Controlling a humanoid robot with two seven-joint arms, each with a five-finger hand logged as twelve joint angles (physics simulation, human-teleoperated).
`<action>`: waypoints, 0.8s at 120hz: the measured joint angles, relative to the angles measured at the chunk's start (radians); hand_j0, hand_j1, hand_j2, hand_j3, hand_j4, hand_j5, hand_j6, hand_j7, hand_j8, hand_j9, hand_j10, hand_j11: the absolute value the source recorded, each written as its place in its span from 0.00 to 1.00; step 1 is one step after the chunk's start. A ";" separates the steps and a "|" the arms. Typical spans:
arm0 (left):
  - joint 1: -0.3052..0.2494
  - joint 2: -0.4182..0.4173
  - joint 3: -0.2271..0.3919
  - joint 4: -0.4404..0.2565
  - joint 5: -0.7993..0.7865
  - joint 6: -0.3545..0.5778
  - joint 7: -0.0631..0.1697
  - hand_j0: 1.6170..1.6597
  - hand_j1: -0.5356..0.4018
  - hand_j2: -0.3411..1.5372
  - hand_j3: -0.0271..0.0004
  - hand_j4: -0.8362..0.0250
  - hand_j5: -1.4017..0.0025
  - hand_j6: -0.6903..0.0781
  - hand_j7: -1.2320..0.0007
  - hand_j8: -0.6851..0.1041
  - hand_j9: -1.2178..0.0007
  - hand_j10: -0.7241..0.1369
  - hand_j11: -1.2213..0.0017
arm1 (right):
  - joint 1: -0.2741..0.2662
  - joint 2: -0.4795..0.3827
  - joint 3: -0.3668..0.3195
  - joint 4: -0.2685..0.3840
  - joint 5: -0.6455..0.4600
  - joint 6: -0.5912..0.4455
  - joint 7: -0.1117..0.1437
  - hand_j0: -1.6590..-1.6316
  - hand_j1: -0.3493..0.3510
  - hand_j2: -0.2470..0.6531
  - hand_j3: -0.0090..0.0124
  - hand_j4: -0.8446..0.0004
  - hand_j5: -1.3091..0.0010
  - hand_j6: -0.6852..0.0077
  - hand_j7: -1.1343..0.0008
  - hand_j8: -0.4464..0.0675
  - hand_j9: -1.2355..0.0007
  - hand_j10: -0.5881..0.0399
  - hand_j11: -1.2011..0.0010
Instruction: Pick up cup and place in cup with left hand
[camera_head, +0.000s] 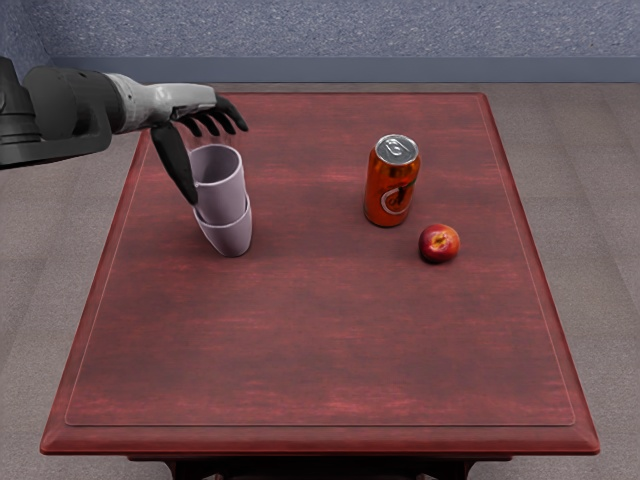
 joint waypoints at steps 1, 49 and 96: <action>0.001 0.000 0.000 0.000 0.000 0.001 0.000 0.95 0.65 0.22 0.99 0.69 0.77 0.61 0.74 0.59 0.74 0.56 0.74 | 0.000 0.000 0.000 0.000 0.000 0.000 0.000 0.04 0.00 0.27 0.42 1.00 1.00 0.99 1.00 0.87 1.00 0.94 1.00; 0.007 0.084 -0.057 0.113 -0.343 -0.018 0.000 0.96 0.89 0.19 0.99 0.92 0.96 0.84 0.95 0.81 0.95 0.79 0.95 | 0.000 0.000 0.000 0.000 0.000 0.000 0.000 0.04 0.00 0.27 0.42 1.00 1.00 0.99 1.00 0.87 1.00 0.94 1.00; 0.126 0.414 -0.095 0.163 -0.871 -0.335 0.000 0.96 0.93 0.18 0.99 0.95 0.99 0.88 0.98 0.85 0.98 0.82 0.98 | 0.000 0.000 0.000 0.000 0.000 0.000 0.000 0.04 0.00 0.27 0.42 1.00 1.00 0.99 1.00 0.87 1.00 0.94 1.00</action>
